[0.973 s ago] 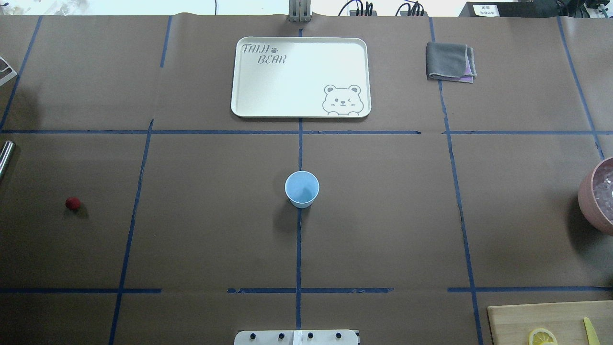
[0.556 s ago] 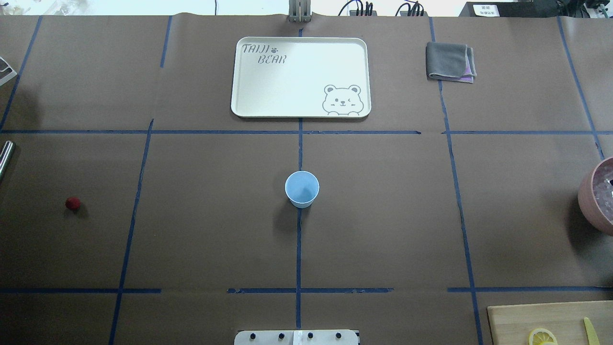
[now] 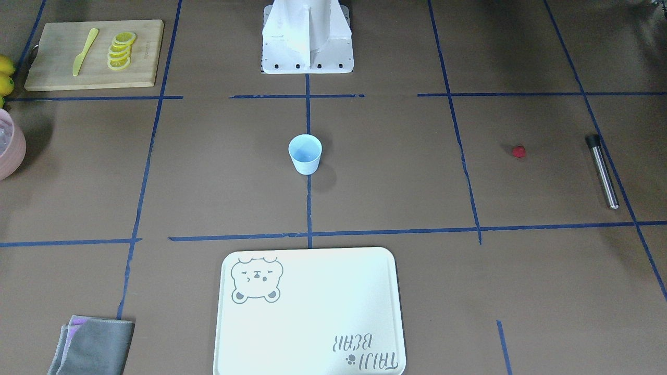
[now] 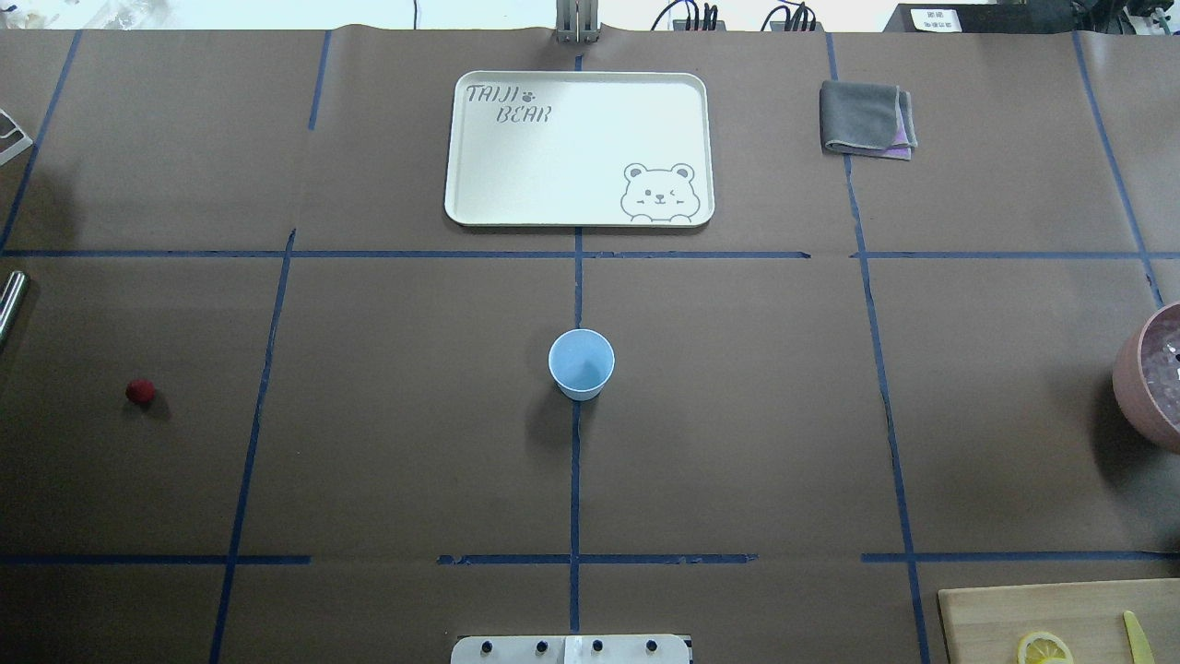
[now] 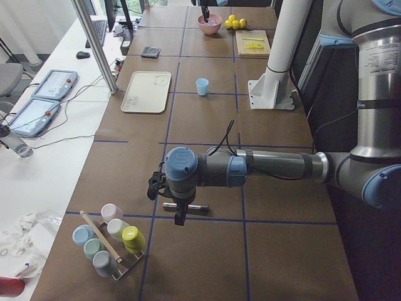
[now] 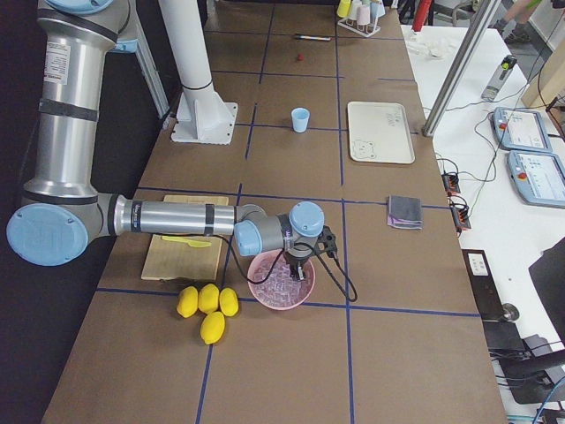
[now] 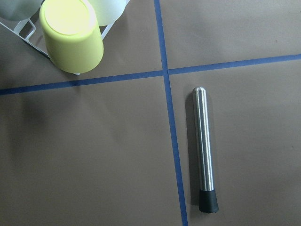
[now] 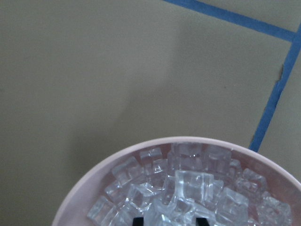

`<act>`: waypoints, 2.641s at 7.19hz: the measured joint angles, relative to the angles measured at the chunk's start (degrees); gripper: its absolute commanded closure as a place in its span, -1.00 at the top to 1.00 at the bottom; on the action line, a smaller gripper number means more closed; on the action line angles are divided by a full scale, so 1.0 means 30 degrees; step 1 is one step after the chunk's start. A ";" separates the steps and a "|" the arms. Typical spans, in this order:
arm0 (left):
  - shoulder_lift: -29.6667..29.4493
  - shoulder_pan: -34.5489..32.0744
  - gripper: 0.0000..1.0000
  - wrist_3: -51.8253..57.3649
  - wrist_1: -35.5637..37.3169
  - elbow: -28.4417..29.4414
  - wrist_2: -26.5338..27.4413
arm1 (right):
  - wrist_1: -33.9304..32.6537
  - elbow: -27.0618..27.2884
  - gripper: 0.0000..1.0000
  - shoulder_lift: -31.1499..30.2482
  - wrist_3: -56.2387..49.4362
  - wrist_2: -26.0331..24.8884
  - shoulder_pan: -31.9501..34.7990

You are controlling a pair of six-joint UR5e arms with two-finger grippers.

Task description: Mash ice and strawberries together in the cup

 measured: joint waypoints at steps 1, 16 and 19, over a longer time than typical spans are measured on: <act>-0.0005 -0.0001 1.00 0.0000 -0.0001 -0.0015 -0.0001 | 0.0000 0.0000 -0.03 -0.0110 -0.0031 -0.0031 0.0007; 0.0119 -0.0004 1.00 0.0000 0.0120 -0.0472 -0.0001 | -0.0145 -0.0118 -0.23 -0.0324 0.0069 -0.0079 -0.0367; 0.0138 -0.0004 1.00 0.0000 0.0191 -0.0618 0.0000 | -0.0128 -0.0107 -0.95 -0.0311 0.0058 -0.0099 -0.0367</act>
